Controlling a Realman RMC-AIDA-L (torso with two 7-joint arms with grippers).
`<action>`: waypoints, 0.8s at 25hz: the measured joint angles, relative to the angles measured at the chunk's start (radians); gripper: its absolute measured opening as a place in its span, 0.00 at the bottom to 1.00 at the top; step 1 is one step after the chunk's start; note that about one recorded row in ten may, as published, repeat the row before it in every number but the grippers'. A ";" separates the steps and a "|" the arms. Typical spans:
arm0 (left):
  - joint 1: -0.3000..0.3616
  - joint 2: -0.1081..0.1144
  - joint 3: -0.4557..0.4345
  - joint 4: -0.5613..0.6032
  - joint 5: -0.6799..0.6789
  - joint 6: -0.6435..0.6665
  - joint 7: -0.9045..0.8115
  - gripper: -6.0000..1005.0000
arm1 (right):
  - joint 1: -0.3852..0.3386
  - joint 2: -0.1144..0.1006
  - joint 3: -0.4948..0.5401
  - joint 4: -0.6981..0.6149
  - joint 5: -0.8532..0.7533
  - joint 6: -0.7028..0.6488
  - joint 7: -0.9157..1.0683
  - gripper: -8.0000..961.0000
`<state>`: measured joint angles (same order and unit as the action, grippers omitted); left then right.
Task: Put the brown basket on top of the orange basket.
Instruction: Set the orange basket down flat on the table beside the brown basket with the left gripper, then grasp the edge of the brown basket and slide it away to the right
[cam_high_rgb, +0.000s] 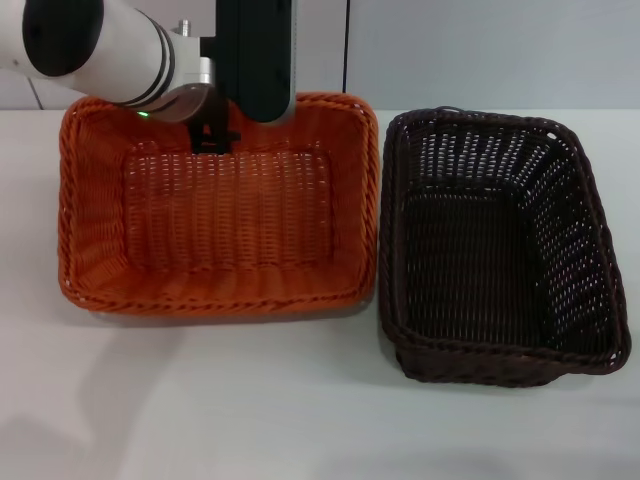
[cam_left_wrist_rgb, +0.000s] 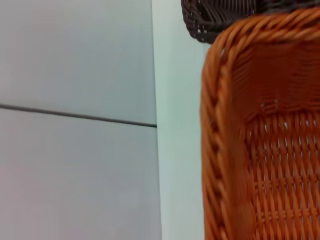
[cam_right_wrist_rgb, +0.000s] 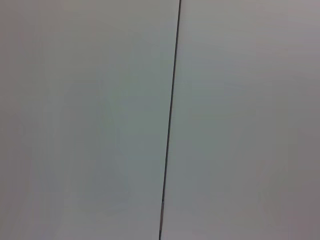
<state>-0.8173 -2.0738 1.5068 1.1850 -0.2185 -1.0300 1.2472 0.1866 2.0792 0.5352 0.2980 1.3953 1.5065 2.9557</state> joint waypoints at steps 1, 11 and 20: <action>0.000 0.000 0.005 0.005 0.000 -0.002 0.002 0.49 | 0.000 0.000 -0.001 0.000 0.000 0.000 0.000 0.86; 0.018 0.001 0.029 0.099 0.046 -0.059 -0.002 0.49 | -0.005 -0.003 -0.009 -0.007 -0.001 0.005 0.000 0.86; 0.085 0.004 0.041 0.265 0.055 -0.012 -0.087 0.49 | -0.004 -0.004 -0.007 -0.015 -0.001 0.007 0.000 0.86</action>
<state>-0.7325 -2.0694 1.5478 1.4495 -0.1635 -1.0419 1.1605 0.1825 2.0755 0.5282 0.2826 1.3943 1.5139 2.9553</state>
